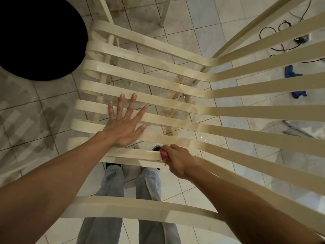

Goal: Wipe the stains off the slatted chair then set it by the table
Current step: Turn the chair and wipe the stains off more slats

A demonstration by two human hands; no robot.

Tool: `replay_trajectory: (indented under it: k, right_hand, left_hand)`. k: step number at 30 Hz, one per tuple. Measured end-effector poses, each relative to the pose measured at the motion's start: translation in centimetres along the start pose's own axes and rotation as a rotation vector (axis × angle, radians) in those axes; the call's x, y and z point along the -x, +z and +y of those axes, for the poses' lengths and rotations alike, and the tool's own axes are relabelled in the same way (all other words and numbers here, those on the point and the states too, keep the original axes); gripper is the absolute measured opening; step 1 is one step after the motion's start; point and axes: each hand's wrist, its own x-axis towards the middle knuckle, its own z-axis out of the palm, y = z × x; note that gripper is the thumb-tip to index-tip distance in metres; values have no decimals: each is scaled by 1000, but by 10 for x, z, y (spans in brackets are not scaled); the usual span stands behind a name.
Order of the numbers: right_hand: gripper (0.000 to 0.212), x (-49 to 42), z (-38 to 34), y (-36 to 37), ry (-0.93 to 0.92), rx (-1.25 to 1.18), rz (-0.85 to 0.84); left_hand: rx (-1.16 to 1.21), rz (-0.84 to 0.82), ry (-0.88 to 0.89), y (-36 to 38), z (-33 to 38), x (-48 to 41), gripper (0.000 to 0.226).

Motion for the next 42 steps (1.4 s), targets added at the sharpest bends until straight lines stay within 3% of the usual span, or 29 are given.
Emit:
replay_trajectory:
  k: [7,12,17,23,30,35,42]
  right_hand:
    - [35,-31,-68,12,-92,-46,52]
    - [35,-29,-63,8,-113,-142,25]
    - [31,-4,-13,-5,60,-89,-42]
    - [13,24,36,-24,288,196,-74]
    - [44,12,16,-10,617,471,-154]
    - [45,9,24,-5,422,340,-114]
    - [16,1,13,-10,145,120,-97]
  left_hand:
    - [-11,0,-7,0,2,-1,68]
    - [-18,-14,-5,-2,0,-1,68]
    - [-22,-26,-6,-3,-1,0,68]
    - [-22,-26,3,-3,-2,0,67]
    - [-33,-26,1,-2,-3,-2,67]
    - [-24,-21,-4,-1,-2,-2,68]
    - [-20,-33,-7,-2,0,-2,68]
